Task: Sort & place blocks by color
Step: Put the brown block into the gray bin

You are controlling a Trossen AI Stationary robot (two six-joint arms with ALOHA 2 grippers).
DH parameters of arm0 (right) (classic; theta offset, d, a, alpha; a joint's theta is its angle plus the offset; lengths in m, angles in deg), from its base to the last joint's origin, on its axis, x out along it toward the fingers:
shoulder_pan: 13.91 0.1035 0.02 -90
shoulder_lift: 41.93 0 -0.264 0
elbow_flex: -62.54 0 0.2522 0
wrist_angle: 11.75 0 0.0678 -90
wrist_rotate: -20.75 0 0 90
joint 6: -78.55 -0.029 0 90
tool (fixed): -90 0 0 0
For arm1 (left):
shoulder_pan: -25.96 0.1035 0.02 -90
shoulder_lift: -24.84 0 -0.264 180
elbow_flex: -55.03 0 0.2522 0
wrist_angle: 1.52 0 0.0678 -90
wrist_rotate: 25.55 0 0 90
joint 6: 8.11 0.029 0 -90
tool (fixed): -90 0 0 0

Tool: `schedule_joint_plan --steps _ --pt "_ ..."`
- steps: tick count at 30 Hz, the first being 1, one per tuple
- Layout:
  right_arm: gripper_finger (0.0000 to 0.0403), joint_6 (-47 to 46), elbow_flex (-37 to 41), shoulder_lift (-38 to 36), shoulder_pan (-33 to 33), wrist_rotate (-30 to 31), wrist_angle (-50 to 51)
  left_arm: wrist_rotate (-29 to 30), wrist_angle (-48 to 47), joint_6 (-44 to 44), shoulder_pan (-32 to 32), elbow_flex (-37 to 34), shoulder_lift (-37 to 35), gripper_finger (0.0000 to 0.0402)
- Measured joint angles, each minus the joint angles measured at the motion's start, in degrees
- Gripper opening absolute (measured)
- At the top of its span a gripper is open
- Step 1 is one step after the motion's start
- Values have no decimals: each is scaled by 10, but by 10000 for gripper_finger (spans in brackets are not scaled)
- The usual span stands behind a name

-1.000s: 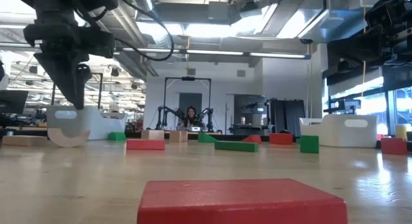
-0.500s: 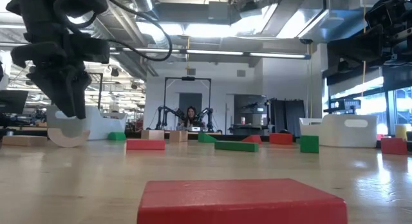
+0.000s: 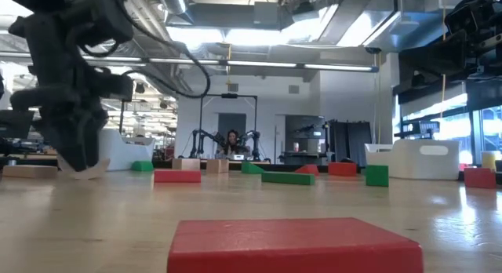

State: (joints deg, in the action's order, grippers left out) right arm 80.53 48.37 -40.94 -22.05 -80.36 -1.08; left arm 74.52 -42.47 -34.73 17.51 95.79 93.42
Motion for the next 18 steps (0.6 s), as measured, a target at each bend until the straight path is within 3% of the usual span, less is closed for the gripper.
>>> schedule_joint_plan --steps 9,18 --pt "6 0 0 0 0 0 0 12 3 -15 0 4 63 267" --pt "6 0 0 0 0 0 0 -13 12 -33 0 2 65 159"
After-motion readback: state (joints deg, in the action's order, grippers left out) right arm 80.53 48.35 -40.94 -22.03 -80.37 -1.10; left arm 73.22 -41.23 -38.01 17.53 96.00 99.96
